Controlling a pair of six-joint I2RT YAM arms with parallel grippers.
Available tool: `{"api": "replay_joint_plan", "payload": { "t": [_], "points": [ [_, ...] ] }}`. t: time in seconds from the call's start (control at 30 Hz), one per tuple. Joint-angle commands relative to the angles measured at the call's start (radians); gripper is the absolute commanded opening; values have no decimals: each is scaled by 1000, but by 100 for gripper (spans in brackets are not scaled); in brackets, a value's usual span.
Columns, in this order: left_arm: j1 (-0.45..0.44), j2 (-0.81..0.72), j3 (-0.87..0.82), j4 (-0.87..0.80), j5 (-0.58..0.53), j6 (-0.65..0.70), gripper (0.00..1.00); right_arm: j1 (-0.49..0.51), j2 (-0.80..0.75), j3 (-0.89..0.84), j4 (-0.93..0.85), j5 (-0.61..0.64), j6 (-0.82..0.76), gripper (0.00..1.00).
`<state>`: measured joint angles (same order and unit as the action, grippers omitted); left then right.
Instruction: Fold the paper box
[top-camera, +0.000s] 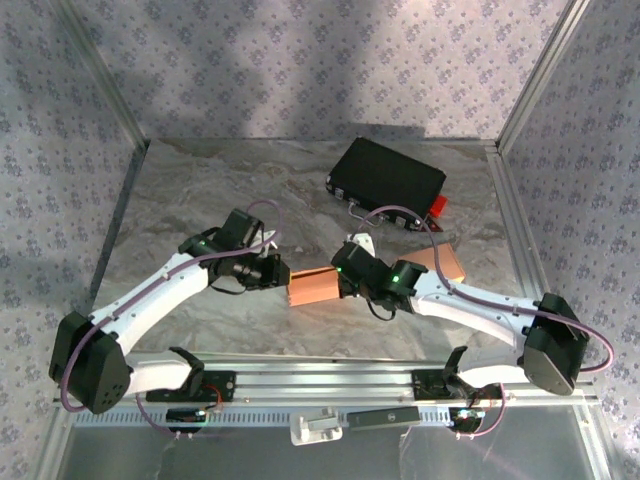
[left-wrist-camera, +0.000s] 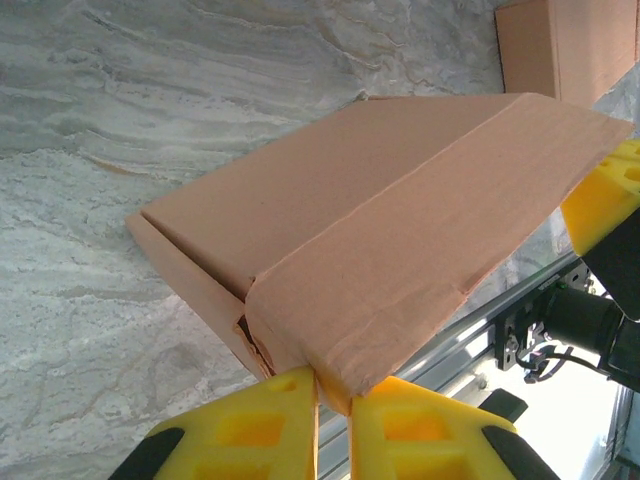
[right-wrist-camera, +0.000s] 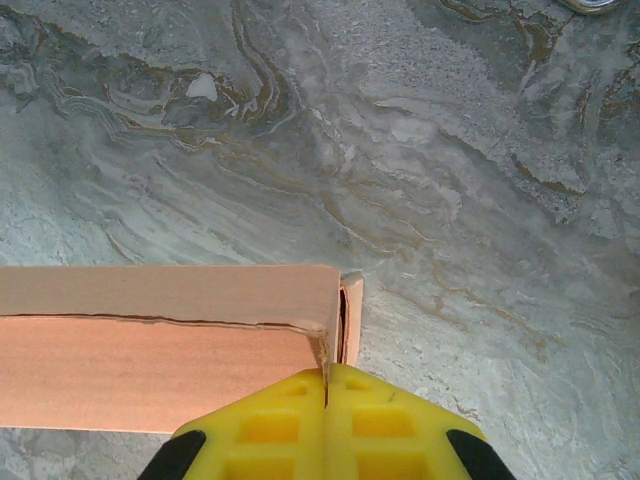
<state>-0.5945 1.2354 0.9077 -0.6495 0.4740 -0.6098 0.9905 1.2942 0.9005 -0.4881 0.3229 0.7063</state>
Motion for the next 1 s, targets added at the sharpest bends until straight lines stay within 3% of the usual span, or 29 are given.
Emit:
{"api": "replay_joint_plan", "payload": {
  "t": [0.0,0.97],
  "points": [
    [2,0,-14,50,14,25,14,5,19,12,17,-46,-7,0],
    [-23,-49,-135,79,-69,16,13,14,28,-18,37,-25,-2,0]
  ]
}}
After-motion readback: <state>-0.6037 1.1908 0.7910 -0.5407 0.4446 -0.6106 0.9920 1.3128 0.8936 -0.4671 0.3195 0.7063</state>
